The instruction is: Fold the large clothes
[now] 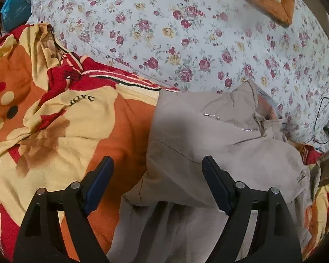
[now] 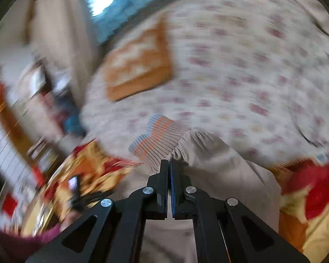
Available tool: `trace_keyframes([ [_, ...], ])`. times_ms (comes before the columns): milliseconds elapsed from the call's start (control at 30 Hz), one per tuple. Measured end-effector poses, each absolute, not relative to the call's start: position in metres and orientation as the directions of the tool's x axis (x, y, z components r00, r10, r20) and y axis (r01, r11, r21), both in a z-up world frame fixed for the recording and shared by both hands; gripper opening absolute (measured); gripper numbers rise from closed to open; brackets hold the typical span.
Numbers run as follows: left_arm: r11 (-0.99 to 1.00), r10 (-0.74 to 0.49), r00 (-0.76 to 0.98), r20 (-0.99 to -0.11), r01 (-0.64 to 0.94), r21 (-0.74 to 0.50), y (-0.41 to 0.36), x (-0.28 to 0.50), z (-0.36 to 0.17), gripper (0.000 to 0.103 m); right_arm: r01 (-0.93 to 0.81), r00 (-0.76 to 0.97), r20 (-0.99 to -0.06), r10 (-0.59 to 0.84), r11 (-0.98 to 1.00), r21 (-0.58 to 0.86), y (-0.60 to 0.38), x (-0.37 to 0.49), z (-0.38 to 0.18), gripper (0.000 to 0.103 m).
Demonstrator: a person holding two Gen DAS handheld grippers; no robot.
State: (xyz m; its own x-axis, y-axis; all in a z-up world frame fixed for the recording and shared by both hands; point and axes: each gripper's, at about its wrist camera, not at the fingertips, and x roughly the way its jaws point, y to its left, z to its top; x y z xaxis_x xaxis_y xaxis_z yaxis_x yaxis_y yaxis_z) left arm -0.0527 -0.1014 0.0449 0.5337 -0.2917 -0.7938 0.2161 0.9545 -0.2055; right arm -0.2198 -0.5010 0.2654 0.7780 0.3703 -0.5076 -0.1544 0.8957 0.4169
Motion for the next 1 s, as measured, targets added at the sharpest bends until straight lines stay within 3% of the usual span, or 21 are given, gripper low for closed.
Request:
trace_keyframes([
  [133,0.950,-0.308,0.543,-0.781,0.213,-0.227,-0.095,-0.050,0.052,0.082,-0.389,0.665,-0.520,0.536,0.843,0.371,-0.421,-0.208,0.289,0.000],
  [200,0.949,-0.315,0.550,-0.774,0.207,-0.239,-0.091,-0.049,0.054,0.082,-0.434,0.615,-0.567,0.548,0.835,0.337,-0.391,-0.184,0.282,0.000],
  [367,0.927,-0.372,0.549,-0.748,0.178,-0.330,-0.074,-0.042,0.056,0.083,-0.403,0.463,-0.656,0.596,0.801,0.443,-0.344,-0.102,0.204,0.000],
  [433,0.909,-0.412,0.537,-0.736,0.185,-0.374,-0.073,-0.037,0.054,0.083,-0.334,0.435,-0.710,0.553,0.832,0.443,-0.334,-0.070,0.159,0.001],
  [467,0.905,-0.421,0.530,-0.736,0.189,-0.381,-0.073,-0.035,0.053,0.083,-0.266,0.448,-0.737,0.505,0.863,0.429,-0.332,-0.058,0.140,0.008],
  [533,0.895,-0.442,0.515,-0.734,0.202,-0.397,-0.076,-0.033,0.054,0.083,-0.149,0.455,-0.765,0.456,0.886,0.439,-0.342,-0.047,0.117,0.010],
  [600,0.871,-0.488,0.501,-0.715,0.231,-0.433,-0.079,-0.036,0.058,0.083,-0.081,0.496,-0.743,0.449,0.876,0.475,-0.361,-0.058,0.115,0.016],
  [667,0.840,-0.542,0.476,-0.693,0.271,-0.470,-0.085,-0.040,0.063,0.083,-0.079,0.531,-0.710,0.463,0.861,0.502,-0.379,-0.082,0.123,0.033],
  [700,0.831,-0.556,0.457,-0.694,0.292,-0.473,-0.090,-0.042,0.064,0.083,-0.078,0.552,-0.706,0.444,0.870,0.486,-0.387,-0.096,0.129,0.041],
  [733,0.828,-0.560,0.423,-0.712,0.323,-0.459,-0.099,-0.046,0.063,0.083,-0.068,0.574,-0.709,0.410,0.887,0.457,-0.394,-0.111,0.133,0.056],
  [767,0.827,-0.557,0.397,-0.730,0.351,-0.439,-0.107,-0.050,0.062,0.083,-0.040,0.594,-0.721,0.355,0.909,0.415,-0.404,-0.131,0.135,0.063],
  [867,0.843,-0.474,0.347,-0.809,0.444,-0.303,-0.131,-0.070,0.053,0.083,0.038,0.609,-0.732,0.305,0.911,0.412,-0.430,-0.168,0.131,0.063],
  [1000,0.847,-0.409,0.388,-0.826,0.498,-0.185,-0.147,-0.087,0.050,0.083,0.175,0.635,-0.722,0.274,0.860,0.480,-0.464,-0.205,0.117,0.063],
])
